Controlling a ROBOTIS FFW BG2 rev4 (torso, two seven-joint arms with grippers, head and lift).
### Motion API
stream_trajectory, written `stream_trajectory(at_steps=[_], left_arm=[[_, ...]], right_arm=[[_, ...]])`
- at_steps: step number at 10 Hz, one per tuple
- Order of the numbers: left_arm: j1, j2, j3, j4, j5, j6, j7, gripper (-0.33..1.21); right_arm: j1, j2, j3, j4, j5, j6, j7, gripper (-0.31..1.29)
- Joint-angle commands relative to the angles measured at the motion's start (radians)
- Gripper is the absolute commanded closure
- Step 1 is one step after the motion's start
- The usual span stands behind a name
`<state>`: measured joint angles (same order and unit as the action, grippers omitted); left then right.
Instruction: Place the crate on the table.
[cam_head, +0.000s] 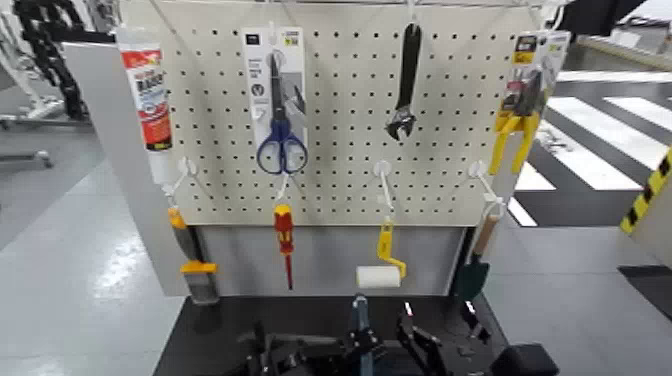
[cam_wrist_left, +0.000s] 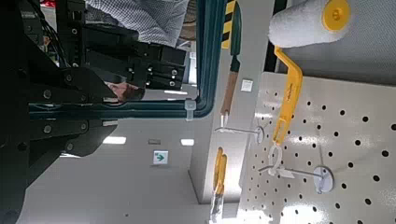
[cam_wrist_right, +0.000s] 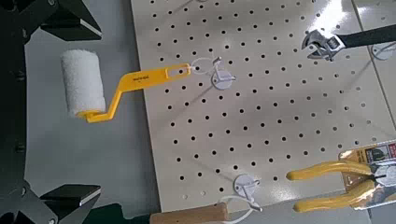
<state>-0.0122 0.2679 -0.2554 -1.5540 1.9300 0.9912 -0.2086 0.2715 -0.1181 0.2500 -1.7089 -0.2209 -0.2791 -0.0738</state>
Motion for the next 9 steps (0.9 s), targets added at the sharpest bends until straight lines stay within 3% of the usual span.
stream_trajectory(at_steps=[1,7,9], left_arm=[[0.001,-0.001,0.001,0.0,-0.003,0.0,0.0,1.18],[0.003,-0.004,0.015,0.0,-0.017,0.003,-0.005,1.18],[0.0,-0.004,0.059,-0.006,-0.048,0.035,0.04,1.18]], right_arm=[[0.0,0.0,0.0,0.0,0.0,0.0,0.0,0.14],[0.002,0.003,0.0,0.0,0.0,-0.002,0.0,0.14],[0.002,0.002,0.0,-0.002,0.0,-0.005,-0.001,0.14]])
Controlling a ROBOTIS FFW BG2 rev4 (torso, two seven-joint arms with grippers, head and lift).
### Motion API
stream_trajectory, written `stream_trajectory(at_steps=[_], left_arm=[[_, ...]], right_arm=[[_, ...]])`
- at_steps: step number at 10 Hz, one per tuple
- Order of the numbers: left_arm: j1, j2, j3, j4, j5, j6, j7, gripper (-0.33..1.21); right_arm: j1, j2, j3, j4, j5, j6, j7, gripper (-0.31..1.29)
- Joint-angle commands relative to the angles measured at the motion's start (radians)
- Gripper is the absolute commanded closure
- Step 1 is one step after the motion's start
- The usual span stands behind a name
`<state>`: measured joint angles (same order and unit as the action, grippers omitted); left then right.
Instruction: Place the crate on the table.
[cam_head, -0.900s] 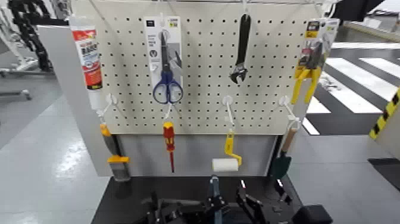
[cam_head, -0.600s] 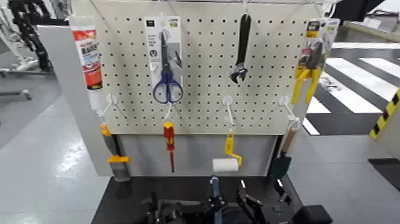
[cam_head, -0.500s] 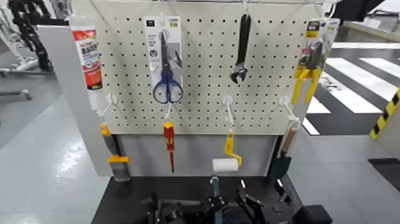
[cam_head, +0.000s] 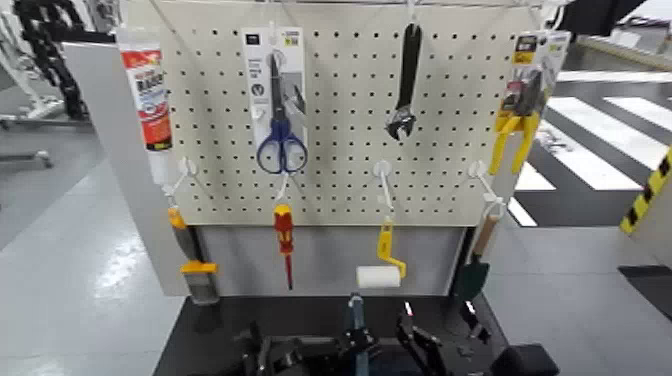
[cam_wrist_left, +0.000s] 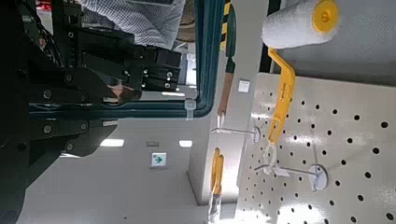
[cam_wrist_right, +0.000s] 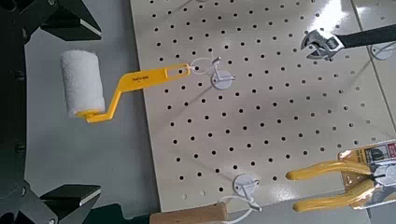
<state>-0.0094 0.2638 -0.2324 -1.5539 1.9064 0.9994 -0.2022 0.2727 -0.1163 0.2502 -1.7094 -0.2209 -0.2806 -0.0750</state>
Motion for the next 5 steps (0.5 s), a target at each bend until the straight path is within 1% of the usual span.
stream_trajectory(at_steps=[1,2,3,5], left_arm=[[-0.004,0.002,0.045,-0.014,-0.029,0.025,0.035,1.18],[-0.011,0.006,0.05,-0.008,-0.035,0.025,0.04,1.18],[-0.015,0.005,0.062,-0.003,-0.039,0.025,0.047,1.18],[-0.023,0.006,0.067,0.009,-0.05,0.025,0.055,1.18]], right_arm=[[0.002,0.003,-0.002,-0.002,0.0,-0.003,0.0,0.14],[0.0,0.0,0.001,-0.002,0.0,-0.002,0.0,0.14],[0.0,0.001,0.0,-0.002,0.0,-0.005,0.0,0.14],[0.002,0.003,-0.002,-0.002,0.0,-0.008,0.0,0.14]])
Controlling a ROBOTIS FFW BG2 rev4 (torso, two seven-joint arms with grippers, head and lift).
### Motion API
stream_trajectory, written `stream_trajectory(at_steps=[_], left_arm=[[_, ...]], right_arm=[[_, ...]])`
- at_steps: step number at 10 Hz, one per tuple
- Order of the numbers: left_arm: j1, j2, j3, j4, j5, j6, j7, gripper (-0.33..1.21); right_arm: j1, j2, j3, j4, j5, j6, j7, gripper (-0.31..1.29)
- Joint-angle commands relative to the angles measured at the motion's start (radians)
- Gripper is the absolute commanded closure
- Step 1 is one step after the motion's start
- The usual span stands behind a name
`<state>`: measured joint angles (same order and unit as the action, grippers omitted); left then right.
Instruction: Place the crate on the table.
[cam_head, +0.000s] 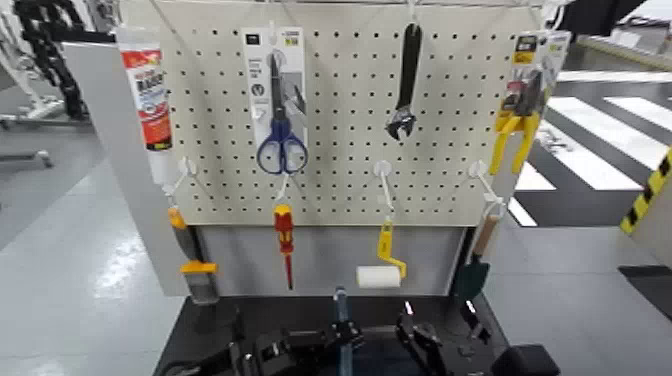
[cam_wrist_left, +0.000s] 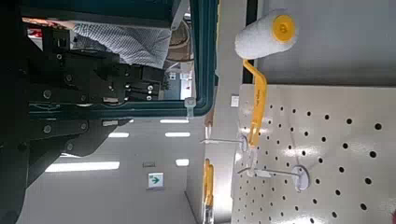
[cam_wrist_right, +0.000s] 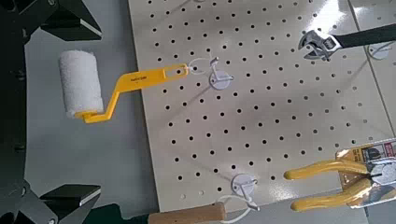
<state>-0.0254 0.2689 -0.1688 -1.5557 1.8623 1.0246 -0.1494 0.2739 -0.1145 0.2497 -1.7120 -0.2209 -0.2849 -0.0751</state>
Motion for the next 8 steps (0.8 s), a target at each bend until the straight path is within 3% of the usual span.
stream_trajectory(at_steps=[1,8], left_arm=[[-0.016,0.001,0.011,0.014,-0.012,0.0,0.002,1.18],[-0.099,0.033,0.008,0.092,-0.043,0.029,-0.007,1.18]], right_arm=[[0.001,0.001,-0.001,0.0,0.0,-0.004,0.0,0.14],[-0.001,0.004,0.002,0.009,-0.003,-0.019,-0.002,0.14]])
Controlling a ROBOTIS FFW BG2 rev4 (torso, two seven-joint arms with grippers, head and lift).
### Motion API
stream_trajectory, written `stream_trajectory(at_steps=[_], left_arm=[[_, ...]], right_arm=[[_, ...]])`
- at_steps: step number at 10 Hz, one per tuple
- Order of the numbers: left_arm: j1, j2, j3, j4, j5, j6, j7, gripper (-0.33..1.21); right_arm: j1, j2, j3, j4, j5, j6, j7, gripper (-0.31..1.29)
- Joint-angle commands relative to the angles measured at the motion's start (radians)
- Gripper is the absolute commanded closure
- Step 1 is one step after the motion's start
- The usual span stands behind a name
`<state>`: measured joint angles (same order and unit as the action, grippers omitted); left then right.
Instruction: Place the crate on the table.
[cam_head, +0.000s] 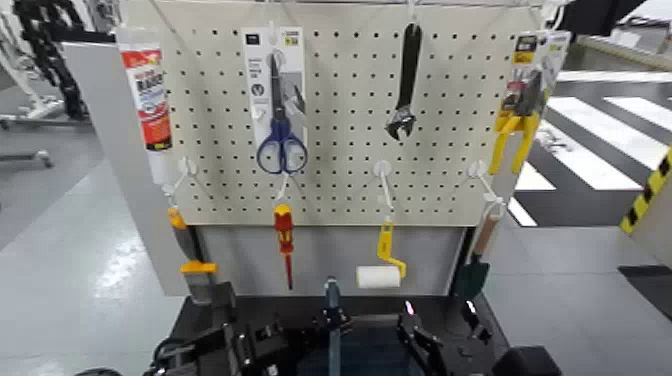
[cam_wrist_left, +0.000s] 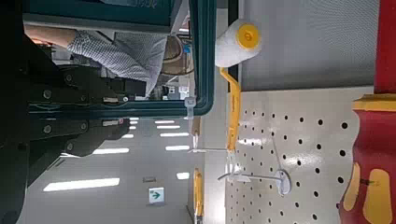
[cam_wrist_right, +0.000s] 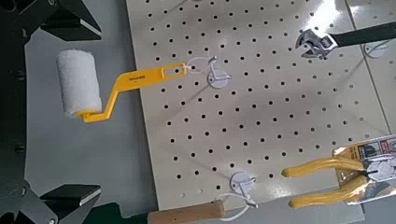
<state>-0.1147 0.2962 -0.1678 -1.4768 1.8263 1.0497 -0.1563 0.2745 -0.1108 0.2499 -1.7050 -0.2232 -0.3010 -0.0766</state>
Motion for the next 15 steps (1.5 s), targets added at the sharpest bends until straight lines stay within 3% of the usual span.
stream_trajectory(at_steps=[1,6,14,15], left_arm=[[-0.016,0.006,0.008,0.026,-0.013,0.006,-0.003,1.18],[-0.066,0.014,0.005,0.099,-0.071,0.015,-0.055,1.18],[-0.183,0.032,-0.09,0.227,-0.122,0.012,-0.154,1.18],[-0.186,0.032,-0.098,0.23,-0.124,0.004,-0.163,1.09]], right_arm=[[-0.001,0.0,0.002,0.004,-0.002,-0.006,0.0,0.14],[-0.003,0.0,0.003,0.005,-0.002,-0.009,0.0,0.14],[-0.009,0.0,0.008,0.012,-0.005,-0.017,0.0,0.14],[-0.009,0.0,0.008,0.012,-0.005,-0.017,0.0,0.14]])
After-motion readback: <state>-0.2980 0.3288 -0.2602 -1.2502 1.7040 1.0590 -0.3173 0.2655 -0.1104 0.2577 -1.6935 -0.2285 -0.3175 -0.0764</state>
